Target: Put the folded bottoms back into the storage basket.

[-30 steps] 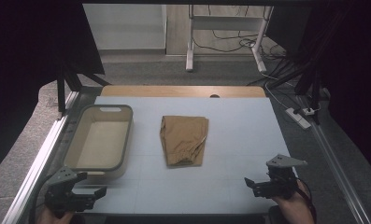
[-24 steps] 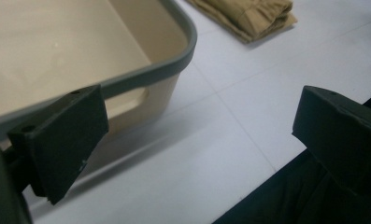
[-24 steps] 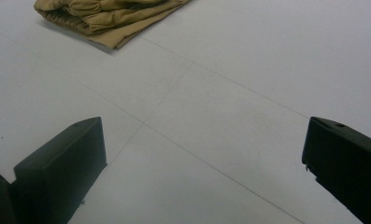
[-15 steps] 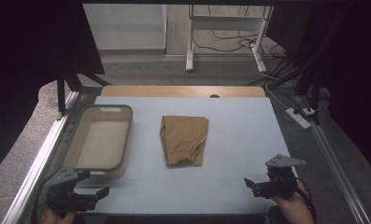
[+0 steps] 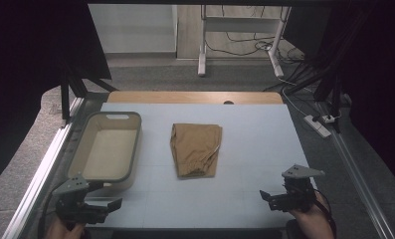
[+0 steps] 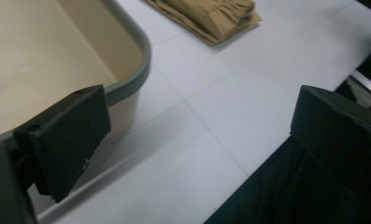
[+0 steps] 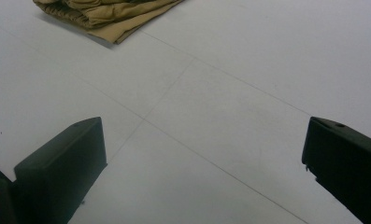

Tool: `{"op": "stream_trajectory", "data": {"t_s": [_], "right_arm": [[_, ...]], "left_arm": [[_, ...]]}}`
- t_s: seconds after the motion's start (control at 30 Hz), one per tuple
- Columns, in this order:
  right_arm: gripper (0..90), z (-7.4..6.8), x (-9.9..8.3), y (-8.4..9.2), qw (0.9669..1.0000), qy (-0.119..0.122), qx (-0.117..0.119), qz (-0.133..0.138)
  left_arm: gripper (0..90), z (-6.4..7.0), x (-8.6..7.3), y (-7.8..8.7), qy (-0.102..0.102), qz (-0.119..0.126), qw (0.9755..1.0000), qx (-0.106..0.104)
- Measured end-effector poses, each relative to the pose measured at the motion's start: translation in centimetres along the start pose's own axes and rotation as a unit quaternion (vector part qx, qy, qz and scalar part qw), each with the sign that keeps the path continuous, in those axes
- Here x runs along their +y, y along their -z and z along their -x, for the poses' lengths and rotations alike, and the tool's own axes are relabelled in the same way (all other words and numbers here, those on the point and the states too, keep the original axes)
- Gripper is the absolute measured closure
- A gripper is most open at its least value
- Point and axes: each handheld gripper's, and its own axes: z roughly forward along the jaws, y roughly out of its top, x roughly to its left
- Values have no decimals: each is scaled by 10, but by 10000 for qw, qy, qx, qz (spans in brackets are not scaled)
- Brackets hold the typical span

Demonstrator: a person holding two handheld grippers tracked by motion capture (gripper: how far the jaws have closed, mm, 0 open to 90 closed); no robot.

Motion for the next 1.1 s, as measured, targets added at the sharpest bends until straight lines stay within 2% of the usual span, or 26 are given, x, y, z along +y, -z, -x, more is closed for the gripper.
{"op": "stream_trajectory", "data": {"t_s": [0.13, 0.53, 0.77, 1.1], "right_arm": [[0, 0, 0, 0, 10000, -17, -2, 12], [0, 2, -1, 3, 9998, -74, 78, 166], [0, 2, -1, 3, 9998, -91, 86, 169], [0, 3, -1, 3, 9998, -87, 89, 169]], "left_arm": [[41, 0, 3, -4, 48, -7, 9999, -165], [25, 6, 9, -12, -200, -29, 9998, -80], [10, 10, 13, -18, -474, -65, 9988, -87], [12, 15, 24, -27, -445, -90, 9986, -262]]}}
